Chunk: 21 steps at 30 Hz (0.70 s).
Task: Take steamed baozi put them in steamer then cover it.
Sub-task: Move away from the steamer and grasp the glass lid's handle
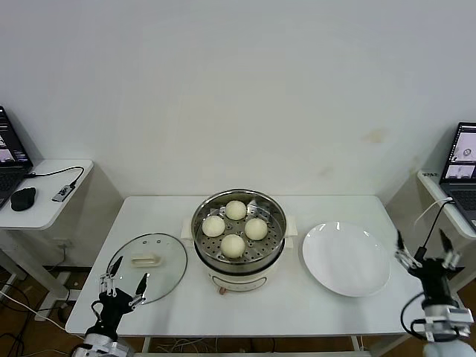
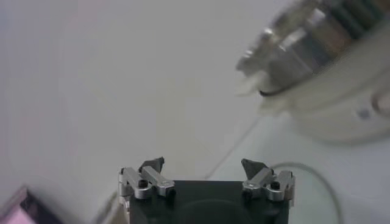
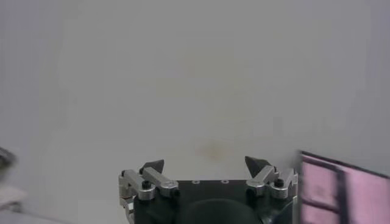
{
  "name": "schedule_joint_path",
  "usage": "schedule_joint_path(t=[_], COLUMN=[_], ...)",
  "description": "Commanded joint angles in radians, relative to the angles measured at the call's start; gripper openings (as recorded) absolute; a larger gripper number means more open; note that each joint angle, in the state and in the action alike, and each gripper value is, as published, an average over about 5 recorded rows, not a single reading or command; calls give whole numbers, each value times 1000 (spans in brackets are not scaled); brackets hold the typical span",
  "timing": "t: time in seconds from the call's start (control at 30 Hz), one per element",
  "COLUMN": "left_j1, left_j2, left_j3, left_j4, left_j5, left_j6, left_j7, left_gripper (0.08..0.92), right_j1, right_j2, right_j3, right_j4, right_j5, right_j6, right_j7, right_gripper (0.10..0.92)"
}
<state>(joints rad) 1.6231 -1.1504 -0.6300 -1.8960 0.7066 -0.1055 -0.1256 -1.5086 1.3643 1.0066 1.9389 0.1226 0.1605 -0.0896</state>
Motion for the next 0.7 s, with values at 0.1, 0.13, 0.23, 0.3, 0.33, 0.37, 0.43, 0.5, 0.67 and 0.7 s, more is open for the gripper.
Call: schedule_joint_path(t=[0.1, 0.13, 0.23, 0.3, 0.33, 0.37, 0.43, 0.5, 0.67, 0.7], left_j1=[-265, -287, -331, -353, -363, -373, -390, -408, -439, -443], left_j2=[84, 87, 94, 94, 94, 94, 94, 93, 90, 89], left_j3=[34, 40, 58, 71, 78, 85, 99, 115, 147, 151], left_j4=[328, 347, 382, 396, 403, 409, 422, 439, 477, 483], left_j5=[438, 439, 435, 434, 434, 434, 433, 432, 433, 434], left_j6=[-9, -10, -13, -15, -15, -15, -15, -15, -14, -14], left_j7=[0, 1, 6, 8, 9, 11, 15, 19, 28, 29], left_gripper=[823, 823, 823, 823, 823, 823, 823, 823, 823, 823], right_j1=[-85, -88, -95, -100, -102, -103, -104, -104, -109, -111], right_j2=[94, 100, 117, 128, 133, 138, 146, 152, 158, 157], right_j3=[127, 129, 130, 126, 124, 121, 118, 117, 122, 124], right_j4=[-20, -17, -11, -7, -6, -5, -4, -3, 0, 0], right_j5=[-28, -31, -41, -49, -54, -59, -67, -73, -77, -77], right_j6=[10, 10, 13, 16, 18, 20, 22, 22, 22, 22], right_j7=[53, 53, 53, 53, 53, 53, 53, 53, 52, 52], right_gripper=[823, 823, 823, 823, 823, 823, 823, 823, 823, 823])
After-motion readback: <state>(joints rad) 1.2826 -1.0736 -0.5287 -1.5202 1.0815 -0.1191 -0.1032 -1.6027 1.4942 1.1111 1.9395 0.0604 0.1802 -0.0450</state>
